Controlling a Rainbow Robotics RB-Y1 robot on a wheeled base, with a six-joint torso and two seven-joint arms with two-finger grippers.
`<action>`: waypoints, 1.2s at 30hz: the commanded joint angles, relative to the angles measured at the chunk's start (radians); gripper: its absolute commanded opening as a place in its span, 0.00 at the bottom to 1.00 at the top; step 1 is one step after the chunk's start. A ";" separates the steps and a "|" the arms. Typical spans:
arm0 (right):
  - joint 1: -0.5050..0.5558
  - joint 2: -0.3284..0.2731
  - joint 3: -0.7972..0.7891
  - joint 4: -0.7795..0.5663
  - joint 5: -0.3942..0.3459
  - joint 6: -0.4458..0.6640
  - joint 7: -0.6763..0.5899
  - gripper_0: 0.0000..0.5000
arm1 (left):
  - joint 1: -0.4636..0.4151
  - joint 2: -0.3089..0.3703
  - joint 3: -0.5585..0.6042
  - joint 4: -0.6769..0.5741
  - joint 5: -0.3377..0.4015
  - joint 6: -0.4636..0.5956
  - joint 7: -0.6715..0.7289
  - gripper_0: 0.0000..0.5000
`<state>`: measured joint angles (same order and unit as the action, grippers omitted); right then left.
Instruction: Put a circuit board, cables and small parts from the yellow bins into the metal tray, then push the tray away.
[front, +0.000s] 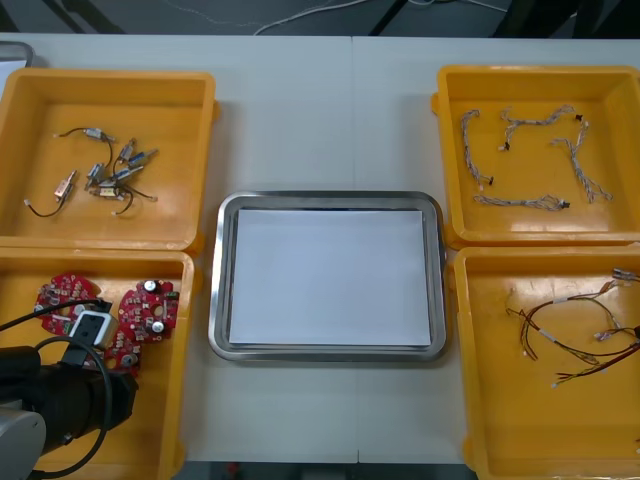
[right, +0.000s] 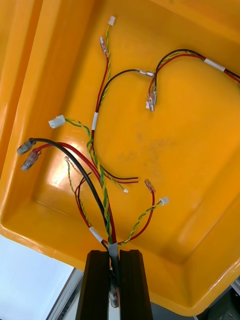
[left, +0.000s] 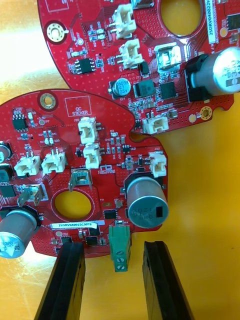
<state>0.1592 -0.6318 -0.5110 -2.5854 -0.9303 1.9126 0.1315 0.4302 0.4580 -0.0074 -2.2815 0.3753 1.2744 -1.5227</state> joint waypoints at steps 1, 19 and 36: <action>0.028 -0.039 -0.063 -0.033 -0.041 0.007 0.063 0.00 | 0.007 -0.016 -0.023 0.010 -0.016 -0.015 -0.126 0.63; 0.037 -0.082 -0.080 -0.033 -0.068 0.007 0.062 0.00 | -0.010 -0.016 -0.029 0.025 -0.007 -0.044 -0.119 0.62; 0.029 -0.132 -0.095 -0.033 -0.130 0.007 0.051 0.00 | -0.008 -0.016 0.014 -0.032 0.030 -0.027 -0.103 0.62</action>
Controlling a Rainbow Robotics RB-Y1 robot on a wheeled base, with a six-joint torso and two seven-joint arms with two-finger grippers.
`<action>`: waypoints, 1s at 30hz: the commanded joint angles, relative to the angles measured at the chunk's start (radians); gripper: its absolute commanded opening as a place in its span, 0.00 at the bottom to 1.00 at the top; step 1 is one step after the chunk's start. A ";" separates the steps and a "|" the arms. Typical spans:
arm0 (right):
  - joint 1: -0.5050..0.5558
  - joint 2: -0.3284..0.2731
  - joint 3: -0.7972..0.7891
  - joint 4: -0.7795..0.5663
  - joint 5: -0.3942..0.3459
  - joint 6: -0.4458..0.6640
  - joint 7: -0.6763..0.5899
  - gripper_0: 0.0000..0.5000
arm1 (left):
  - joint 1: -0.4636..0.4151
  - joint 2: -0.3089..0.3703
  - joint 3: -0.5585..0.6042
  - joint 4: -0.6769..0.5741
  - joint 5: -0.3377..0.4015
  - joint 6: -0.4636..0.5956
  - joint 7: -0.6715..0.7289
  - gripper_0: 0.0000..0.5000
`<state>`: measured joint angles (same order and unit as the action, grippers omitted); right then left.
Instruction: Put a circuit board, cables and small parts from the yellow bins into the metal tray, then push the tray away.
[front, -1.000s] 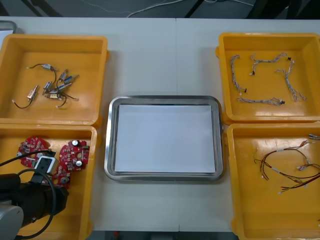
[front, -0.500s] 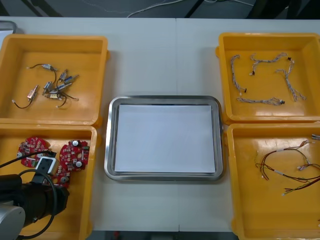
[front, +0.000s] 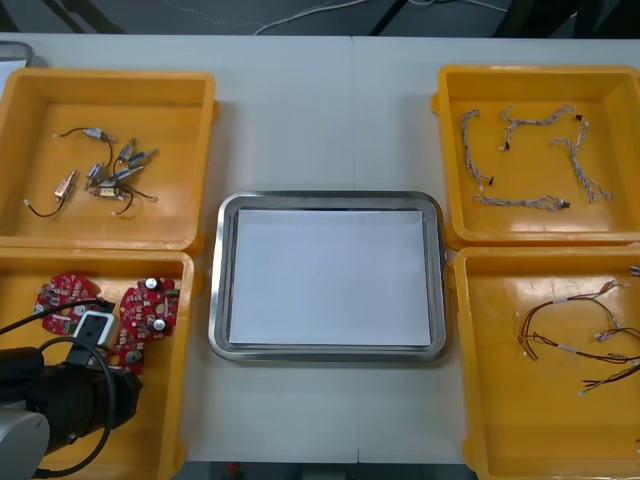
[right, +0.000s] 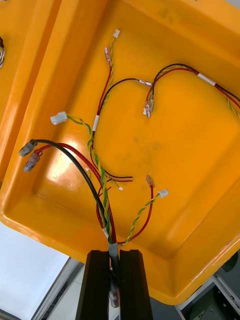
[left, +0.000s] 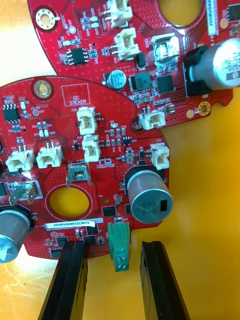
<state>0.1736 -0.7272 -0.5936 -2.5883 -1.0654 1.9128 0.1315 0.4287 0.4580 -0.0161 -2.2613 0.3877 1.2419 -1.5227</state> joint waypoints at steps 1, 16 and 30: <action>0.015 -0.037 -0.008 -0.030 0.012 0.007 0.051 0.00 | -0.007 -0.016 0.027 -0.055 0.019 0.005 -0.102 0.62; 0.015 -0.037 0.020 -0.030 0.054 0.007 0.060 1.00 | -0.013 -0.016 0.041 -0.064 0.026 0.013 -0.096 0.57; 0.015 0.009 0.118 0.001 0.111 0.007 0.057 1.00 | -0.013 -0.016 0.018 -0.060 0.002 0.013 -0.083 0.00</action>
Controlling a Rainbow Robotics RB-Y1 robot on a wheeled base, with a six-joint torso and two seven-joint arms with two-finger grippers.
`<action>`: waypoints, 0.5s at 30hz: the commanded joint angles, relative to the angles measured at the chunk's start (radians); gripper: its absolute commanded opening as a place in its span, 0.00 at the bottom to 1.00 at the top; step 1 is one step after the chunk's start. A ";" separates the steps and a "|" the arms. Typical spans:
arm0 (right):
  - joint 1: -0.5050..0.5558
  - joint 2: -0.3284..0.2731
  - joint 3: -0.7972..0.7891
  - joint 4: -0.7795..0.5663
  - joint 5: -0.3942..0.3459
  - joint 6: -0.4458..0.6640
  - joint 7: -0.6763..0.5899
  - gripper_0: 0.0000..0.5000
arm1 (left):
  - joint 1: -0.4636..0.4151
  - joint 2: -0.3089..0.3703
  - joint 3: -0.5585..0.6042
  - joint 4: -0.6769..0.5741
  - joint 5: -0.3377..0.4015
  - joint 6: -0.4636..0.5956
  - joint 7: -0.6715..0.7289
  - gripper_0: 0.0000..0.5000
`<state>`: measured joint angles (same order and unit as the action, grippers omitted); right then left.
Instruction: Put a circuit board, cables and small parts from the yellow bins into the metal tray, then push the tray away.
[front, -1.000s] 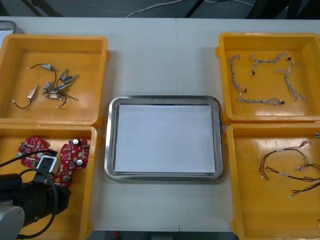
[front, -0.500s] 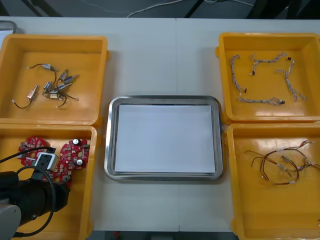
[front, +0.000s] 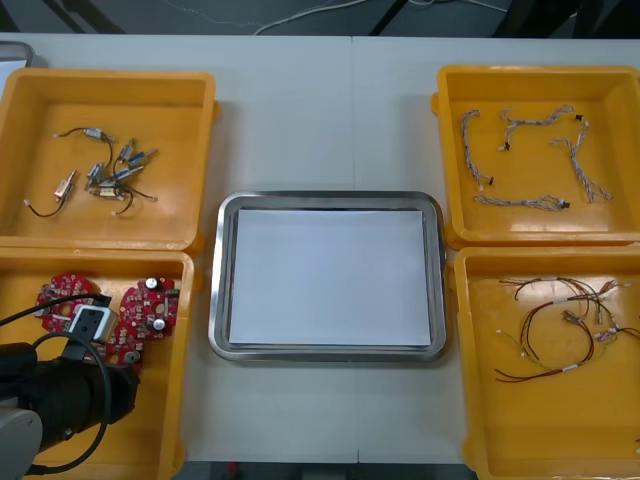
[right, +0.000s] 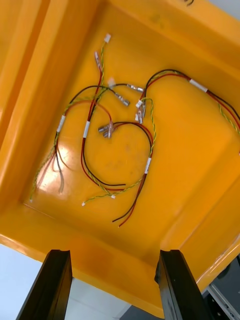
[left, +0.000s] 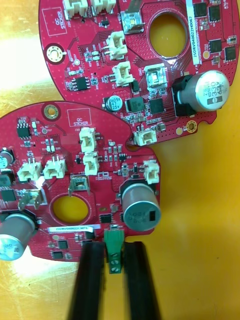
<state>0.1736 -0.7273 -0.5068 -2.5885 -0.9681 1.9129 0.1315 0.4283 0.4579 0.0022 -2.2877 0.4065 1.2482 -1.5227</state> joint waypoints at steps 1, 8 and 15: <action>0.015 0.016 0.033 0.007 0.016 0.007 0.057 1.00 | -0.013 -0.016 -0.001 -0.033 -0.018 0.007 -0.083 0.00; 0.015 0.062 0.065 0.071 0.069 0.007 0.057 1.00 | -0.013 -0.016 0.019 -0.039 -0.021 0.008 -0.096 0.00; 0.027 0.085 0.122 0.131 0.144 0.007 0.056 1.00 | -0.014 -0.008 0.114 -0.150 0.002 0.163 -0.116 0.00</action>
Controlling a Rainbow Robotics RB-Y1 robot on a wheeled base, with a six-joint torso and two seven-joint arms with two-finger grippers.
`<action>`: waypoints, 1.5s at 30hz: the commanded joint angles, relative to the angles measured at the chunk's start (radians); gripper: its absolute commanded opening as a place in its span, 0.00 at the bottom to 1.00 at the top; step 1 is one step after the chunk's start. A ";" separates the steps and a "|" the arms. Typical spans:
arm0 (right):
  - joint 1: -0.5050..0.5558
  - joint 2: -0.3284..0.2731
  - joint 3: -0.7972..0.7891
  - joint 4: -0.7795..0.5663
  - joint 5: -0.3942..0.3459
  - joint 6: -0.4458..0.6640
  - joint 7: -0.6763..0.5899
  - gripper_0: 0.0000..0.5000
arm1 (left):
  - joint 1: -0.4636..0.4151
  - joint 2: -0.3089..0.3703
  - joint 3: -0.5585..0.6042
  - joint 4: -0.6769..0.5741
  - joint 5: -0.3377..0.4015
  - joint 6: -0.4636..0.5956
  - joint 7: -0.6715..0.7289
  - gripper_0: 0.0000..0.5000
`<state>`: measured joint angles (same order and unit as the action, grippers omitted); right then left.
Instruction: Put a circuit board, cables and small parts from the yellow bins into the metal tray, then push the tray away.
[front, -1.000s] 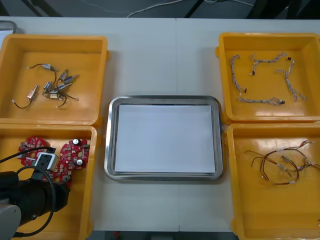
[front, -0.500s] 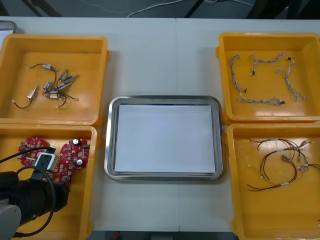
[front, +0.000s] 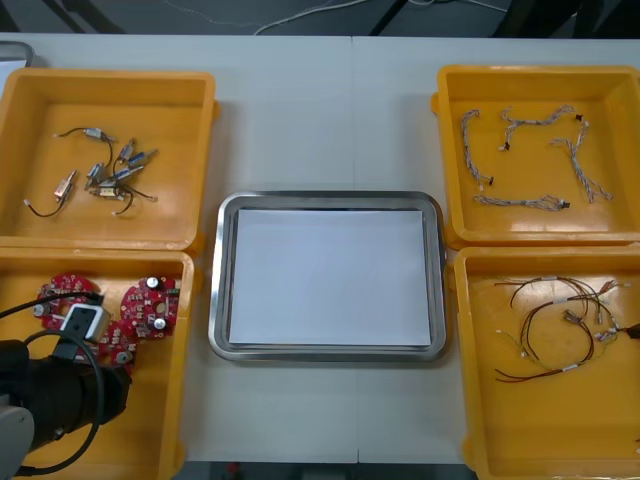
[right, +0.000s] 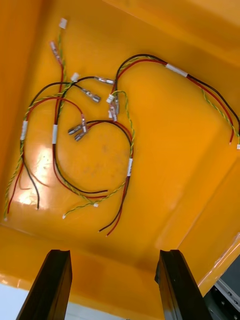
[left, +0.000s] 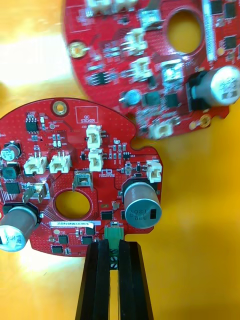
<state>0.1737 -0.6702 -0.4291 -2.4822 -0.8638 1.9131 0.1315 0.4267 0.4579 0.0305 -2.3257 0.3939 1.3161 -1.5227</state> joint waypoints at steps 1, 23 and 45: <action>0.029 0.032 0.049 0.031 0.048 0.007 0.056 1.00 | -0.012 -0.008 0.095 -0.124 0.019 0.109 -0.116 0.00; 0.030 0.124 0.184 0.267 0.187 -0.198 0.077 1.00 | -0.190 0.027 0.276 -0.292 0.221 0.565 0.099 0.00; 0.032 0.173 0.256 0.382 0.281 -0.339 0.106 1.00 | -0.500 0.272 0.226 -0.245 0.494 0.604 0.533 0.00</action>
<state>0.1815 -0.5208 -0.1917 -2.1051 -0.6001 1.5906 0.1925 -0.0165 0.6595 0.2792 -2.5756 0.8516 1.9130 -1.0161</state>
